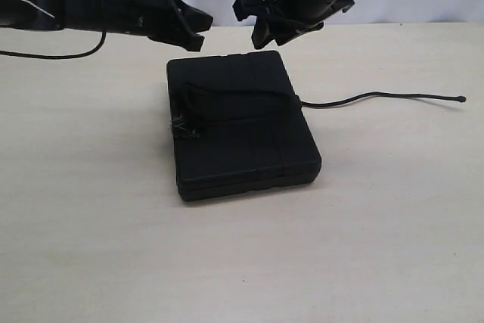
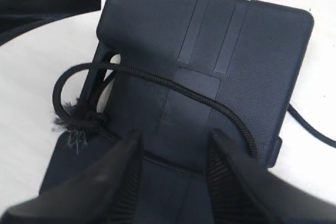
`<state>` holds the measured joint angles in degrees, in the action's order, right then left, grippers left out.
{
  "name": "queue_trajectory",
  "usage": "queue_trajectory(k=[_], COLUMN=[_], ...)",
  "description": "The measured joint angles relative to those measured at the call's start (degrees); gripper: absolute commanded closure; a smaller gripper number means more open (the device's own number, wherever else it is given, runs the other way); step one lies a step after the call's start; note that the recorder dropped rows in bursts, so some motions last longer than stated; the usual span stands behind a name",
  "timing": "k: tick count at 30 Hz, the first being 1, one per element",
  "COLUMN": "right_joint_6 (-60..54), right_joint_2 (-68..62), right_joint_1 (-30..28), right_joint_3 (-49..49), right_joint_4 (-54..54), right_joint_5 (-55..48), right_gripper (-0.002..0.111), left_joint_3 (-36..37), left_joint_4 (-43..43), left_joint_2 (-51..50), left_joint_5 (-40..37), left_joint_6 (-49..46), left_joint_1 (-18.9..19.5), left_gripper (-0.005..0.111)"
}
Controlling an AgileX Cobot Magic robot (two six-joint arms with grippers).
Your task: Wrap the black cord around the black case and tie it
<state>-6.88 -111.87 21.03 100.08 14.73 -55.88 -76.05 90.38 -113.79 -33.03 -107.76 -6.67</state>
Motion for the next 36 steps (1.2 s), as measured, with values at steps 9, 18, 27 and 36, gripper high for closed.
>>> queue_trajectory(k=[9,18,27,36], right_joint_6=[-10.31,-6.51,-1.38,6.19], right_joint_2=[-6.95,-15.97,-19.22,-20.3], right_joint_1=[0.0,-0.08,-0.08,-0.08], right_joint_3=[7.15,13.29,13.52,13.65], right_joint_4=[-4.47,-11.83,-12.85,-15.63], right_joint_5=[-8.92,-13.63,-13.75,-13.53], right_gripper=[0.07,0.07,0.07,0.104], left_joint_3=[-2.32,-2.65,-2.1,-2.01], left_joint_4=[-58.92,-62.69,-63.62,-64.82], left_joint_2=[4.9,5.01,4.37,2.84], left_joint_5=[-9.46,-14.79,-13.24,-12.69], left_joint_6=[50.65,56.53,56.76,56.76], left_joint_1=[0.0,-4.78,-5.91,-5.91], left_gripper=[0.077,0.058,0.058,0.058])
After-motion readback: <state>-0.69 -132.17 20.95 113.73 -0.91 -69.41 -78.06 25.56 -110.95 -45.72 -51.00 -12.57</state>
